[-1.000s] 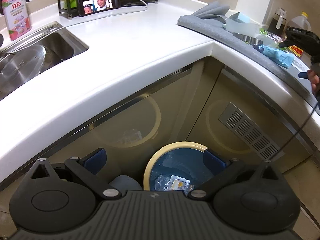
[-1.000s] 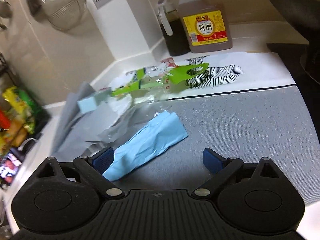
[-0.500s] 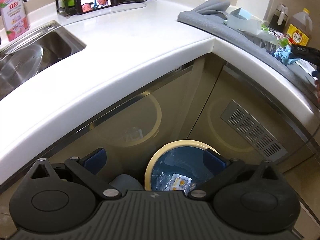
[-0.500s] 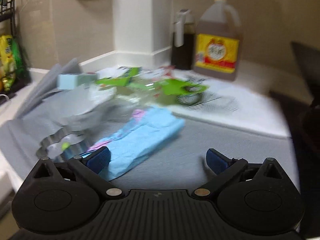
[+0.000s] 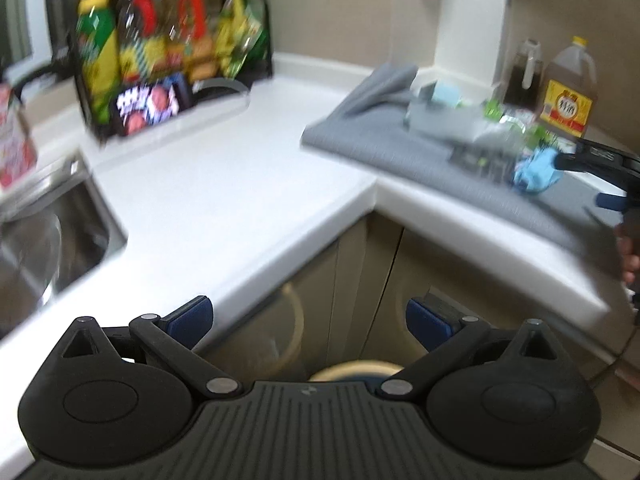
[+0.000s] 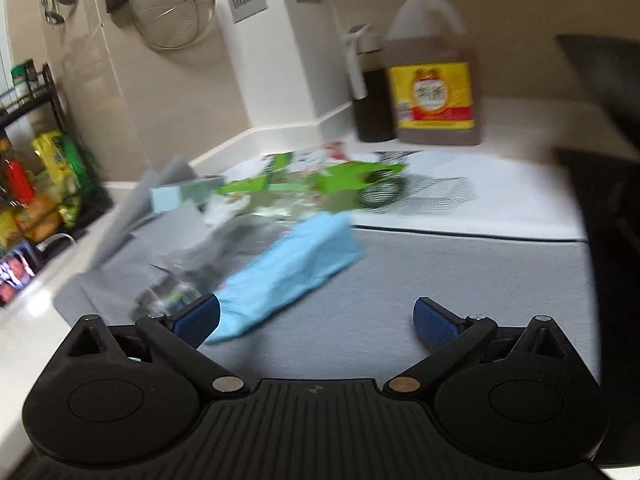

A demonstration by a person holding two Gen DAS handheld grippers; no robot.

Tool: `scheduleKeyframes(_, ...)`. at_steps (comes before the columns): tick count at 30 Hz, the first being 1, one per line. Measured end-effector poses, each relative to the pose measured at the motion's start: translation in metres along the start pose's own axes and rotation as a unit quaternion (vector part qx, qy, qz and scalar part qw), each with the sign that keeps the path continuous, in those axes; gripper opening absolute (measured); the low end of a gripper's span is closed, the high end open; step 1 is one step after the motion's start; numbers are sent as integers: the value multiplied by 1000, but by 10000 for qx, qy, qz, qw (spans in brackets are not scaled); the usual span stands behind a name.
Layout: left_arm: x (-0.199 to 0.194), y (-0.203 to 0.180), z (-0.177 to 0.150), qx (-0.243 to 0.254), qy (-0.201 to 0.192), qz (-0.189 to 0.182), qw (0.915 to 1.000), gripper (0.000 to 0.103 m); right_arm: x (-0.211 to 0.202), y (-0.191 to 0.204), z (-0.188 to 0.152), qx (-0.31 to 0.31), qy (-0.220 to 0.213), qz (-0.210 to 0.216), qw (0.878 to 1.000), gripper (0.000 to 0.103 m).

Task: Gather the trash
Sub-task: 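Move the right tool to the blue cloth and grasp it, then lift the blue cloth with the right tool while the left tool grasps the metal flower cutter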

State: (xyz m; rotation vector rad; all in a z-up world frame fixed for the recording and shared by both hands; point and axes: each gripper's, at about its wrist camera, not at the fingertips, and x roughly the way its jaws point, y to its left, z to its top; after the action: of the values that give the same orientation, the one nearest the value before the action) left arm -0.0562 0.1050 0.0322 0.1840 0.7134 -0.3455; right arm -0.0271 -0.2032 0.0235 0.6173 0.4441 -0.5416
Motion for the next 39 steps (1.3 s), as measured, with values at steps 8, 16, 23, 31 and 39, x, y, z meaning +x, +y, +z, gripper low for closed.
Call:
scheduleKeyframes(8, 0, -30, 16, 265, -149, 20, 9995, 103, 61, 25, 7, -381, 469, -516, 9968, 98)
scheduleKeyframes(16, 16, -47, 30, 345, -16, -159, 9993, 103, 36, -13, 2, -1078, 132, 265, 9937, 51)
scheduleKeyframes(23, 43, -97, 77, 425, -105, -657, 9969, 103, 40, -52, 14, -762, 118, 82, 9970, 51)
scheduleKeyframes(31, 94, -165, 113, 775, 86, -1081, 9911, 103, 47, -71, 17, -169, 130, 375, 9991, 52)
scheduleKeyframes(39, 142, -200, 127, 1079, 323, -993, 9887, 103, 46, -64, 14, -382, 142, 237, 9989, 52)
